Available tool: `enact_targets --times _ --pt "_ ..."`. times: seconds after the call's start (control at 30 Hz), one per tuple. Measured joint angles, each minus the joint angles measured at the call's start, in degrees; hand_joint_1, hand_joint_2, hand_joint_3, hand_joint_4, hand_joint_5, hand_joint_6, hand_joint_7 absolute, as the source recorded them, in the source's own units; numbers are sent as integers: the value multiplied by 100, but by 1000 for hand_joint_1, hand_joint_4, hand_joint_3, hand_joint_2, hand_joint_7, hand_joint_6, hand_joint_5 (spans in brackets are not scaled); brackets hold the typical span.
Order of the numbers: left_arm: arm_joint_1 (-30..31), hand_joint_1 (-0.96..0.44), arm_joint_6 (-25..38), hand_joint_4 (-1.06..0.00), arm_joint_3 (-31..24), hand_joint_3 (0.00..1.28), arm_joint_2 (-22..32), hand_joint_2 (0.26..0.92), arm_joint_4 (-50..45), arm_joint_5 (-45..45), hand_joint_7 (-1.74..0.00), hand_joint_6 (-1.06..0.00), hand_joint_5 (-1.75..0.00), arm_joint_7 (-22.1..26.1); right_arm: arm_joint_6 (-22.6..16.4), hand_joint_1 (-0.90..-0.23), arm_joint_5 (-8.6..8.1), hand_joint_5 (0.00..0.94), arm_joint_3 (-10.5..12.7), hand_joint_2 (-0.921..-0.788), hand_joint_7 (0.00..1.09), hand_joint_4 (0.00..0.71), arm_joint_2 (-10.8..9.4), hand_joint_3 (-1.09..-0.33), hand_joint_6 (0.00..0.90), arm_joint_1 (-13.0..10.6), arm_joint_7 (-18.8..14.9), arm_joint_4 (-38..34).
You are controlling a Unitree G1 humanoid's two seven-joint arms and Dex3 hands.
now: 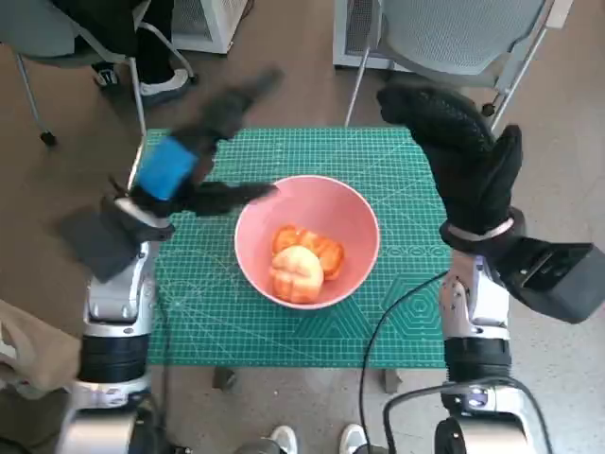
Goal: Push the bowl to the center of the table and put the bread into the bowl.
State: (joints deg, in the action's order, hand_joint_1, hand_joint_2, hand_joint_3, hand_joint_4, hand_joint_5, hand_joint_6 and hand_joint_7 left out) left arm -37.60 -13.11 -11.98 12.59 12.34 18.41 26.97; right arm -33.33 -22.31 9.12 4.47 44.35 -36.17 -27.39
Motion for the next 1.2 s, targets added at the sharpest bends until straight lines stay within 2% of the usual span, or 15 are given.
enact_targets --times 0.23,0.5,0.87,0.93,1.0,1.2 --pt "58 -699 -257 -77 -248 305 -334 921 -203 532 -88 -245 -19 -172 38 -716 18 7 -48 -921 420 112 11 -869 12 156 40 142" --pt "240 -708 -440 -102 -234 335 -306 921 -413 622 -99 -223 -26 -26 -174 -715 -1 7 -45 -921 412 116 70 -866 27 301 -70 5" --pt "528 -730 -374 -82 -166 348 -243 921 -791 628 -120 -194 -13 -40 -466 -715 -28 5 -31 -921 397 117 118 -862 36 439 -290 -303" --pt "538 -731 -367 -73 -164 349 -232 921 -792 642 -321 -89 -6 -18 -505 -715 -33 5 -30 -921 394 117 118 -861 37 451 -312 -352" --pt "540 -732 -366 -69 -162 349 -227 921 -791 655 -407 -45 -3 9 -532 -716 -41 5 -28 -921 391 118 118 -859 38 459 -327 -390" --pt "539 -732 -382 -65 -133 344 -234 921 -702 657 -486 -4 -1 44 -567 -718 -45 4 -28 -921 385 118 118 -857 41 475 -341 -431"
